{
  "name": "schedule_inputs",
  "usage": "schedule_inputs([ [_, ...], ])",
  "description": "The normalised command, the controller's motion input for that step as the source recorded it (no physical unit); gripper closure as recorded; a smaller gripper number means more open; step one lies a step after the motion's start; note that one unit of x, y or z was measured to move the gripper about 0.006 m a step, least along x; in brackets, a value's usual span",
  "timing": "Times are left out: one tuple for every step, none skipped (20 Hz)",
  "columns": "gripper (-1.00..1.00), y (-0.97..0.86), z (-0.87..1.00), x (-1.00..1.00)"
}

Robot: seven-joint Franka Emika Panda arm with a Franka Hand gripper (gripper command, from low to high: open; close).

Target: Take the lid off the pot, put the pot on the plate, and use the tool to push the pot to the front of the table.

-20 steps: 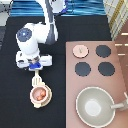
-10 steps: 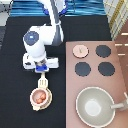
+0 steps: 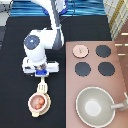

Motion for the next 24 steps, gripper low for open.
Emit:
schedule_inputs([
  [1.0,-0.28,0.46,0.88],
  [1.0,-0.23,0.47,0.91],
  [1.0,-0.22,0.46,0.93],
  [1.0,-0.16,0.43,0.97],
  [1.0,-0.16,0.43,0.97],
  [1.0,-0.13,0.35,1.0],
  [1.0,-0.12,0.23,1.0],
  [1.0,-0.17,0.18,1.0],
  [1.0,-0.27,0.15,0.95],
  [1.0,-0.29,0.14,0.93],
  [1.0,-0.29,0.14,0.94],
  [1.0,-0.27,0.13,0.96],
  [1.0,-0.24,0.08,0.99],
  [1.0,-0.18,0.05,1.0],
  [1.0,-0.13,0.04,1.0],
  [1.0,-0.1,0.06,1.0],
  [1.0,-0.07,0.1,1.0],
  [1.0,-0.03,0.16,1.0],
  [1.0,-0.01,0.23,1.0],
  [1.0,0.0,0.34,1.0],
  [1.0,0.02,0.48,1.0],
  [1.0,0.17,0.59,0.75],
  [1.0,0.2,0.58,0.2],
  [1.0,0.32,0.63,-0.13],
])
